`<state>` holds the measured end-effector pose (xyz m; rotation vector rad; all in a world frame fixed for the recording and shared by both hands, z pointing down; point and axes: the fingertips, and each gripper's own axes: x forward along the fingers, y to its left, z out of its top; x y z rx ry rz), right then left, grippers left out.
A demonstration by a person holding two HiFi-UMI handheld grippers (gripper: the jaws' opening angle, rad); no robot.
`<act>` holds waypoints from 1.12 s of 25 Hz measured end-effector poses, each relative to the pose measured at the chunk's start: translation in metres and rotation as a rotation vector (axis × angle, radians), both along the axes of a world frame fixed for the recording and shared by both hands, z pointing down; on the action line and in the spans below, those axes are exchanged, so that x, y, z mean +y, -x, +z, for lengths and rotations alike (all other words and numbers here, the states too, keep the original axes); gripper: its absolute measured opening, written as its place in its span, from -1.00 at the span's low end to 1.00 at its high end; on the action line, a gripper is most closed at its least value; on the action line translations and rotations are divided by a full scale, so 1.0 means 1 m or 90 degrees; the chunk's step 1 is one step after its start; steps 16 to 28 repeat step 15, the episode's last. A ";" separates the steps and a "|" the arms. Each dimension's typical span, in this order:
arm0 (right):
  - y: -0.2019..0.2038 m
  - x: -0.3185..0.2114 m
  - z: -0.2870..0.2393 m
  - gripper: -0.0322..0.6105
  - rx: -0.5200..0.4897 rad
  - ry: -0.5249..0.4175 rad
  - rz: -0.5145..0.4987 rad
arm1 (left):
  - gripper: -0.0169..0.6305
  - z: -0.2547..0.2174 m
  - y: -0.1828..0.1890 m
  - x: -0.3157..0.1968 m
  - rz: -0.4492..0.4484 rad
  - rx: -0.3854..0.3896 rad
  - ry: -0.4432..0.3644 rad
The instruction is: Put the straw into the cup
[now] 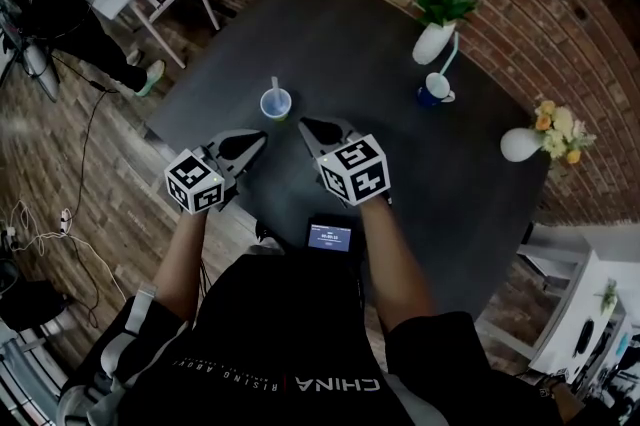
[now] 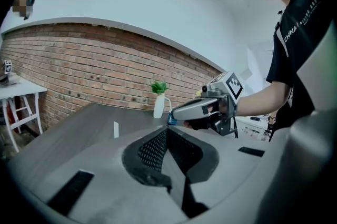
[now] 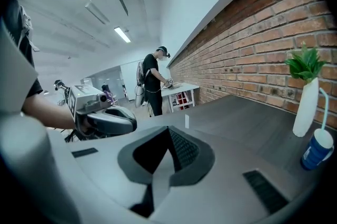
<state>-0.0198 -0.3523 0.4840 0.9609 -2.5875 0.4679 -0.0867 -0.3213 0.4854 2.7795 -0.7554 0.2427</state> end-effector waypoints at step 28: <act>0.001 -0.003 0.003 -0.88 -0.004 0.005 0.002 | -0.94 0.000 0.000 -0.004 0.001 0.001 0.004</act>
